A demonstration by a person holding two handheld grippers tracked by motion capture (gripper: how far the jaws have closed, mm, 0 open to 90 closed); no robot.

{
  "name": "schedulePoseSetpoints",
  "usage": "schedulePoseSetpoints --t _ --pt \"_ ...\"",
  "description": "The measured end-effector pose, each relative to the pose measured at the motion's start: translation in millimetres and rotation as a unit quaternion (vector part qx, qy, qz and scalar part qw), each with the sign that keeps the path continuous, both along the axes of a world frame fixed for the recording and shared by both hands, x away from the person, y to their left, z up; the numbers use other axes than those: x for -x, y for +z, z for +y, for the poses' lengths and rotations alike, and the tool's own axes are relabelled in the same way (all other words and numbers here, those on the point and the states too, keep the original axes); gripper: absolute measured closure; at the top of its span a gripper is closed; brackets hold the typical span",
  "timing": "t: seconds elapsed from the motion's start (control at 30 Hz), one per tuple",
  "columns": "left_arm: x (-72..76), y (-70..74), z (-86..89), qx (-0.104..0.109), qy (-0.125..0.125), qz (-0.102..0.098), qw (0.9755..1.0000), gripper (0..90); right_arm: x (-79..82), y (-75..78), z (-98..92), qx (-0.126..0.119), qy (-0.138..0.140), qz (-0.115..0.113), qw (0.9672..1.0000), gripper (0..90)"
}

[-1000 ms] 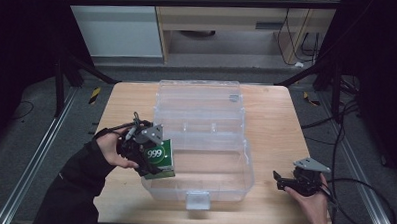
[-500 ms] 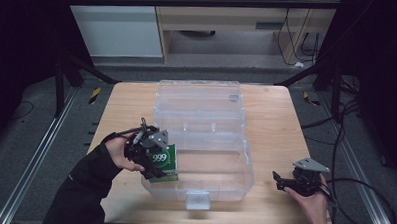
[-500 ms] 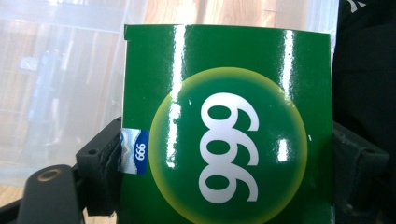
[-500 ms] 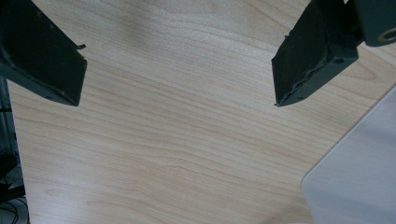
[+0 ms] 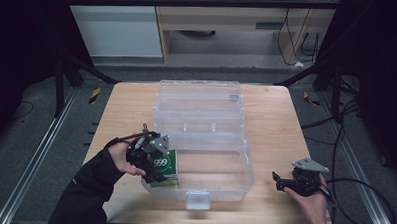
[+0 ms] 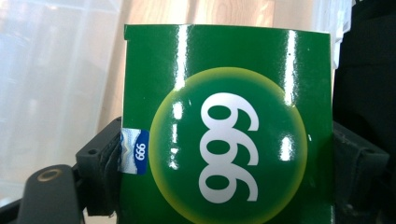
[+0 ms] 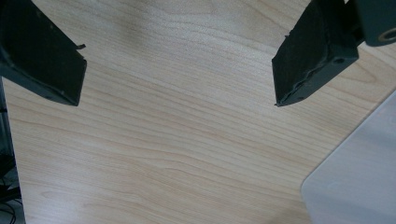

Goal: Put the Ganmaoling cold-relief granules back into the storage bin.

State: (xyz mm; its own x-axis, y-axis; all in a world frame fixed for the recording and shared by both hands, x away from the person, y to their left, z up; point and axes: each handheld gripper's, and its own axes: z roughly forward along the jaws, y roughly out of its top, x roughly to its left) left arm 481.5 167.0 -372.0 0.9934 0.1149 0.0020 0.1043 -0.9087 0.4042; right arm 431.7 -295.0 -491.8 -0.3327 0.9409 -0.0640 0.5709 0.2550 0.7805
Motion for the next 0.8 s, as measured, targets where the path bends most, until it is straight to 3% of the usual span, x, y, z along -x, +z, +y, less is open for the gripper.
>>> schedulePoseSetpoints --t 0.57,0.8 --pt "-0.7 -23.7 -2.7 -0.015 -0.004 0.005 0.9999 14.5 -0.1 -1.3 0.9 0.002 0.002 0.003 1.0 2.9" --pt "0.8 -30.0 -2.3 -0.012 -0.003 0.003 0.9999 13.9 -0.1 -1.7 1.3 0.004 0.002 0.003 1.0 2.8"
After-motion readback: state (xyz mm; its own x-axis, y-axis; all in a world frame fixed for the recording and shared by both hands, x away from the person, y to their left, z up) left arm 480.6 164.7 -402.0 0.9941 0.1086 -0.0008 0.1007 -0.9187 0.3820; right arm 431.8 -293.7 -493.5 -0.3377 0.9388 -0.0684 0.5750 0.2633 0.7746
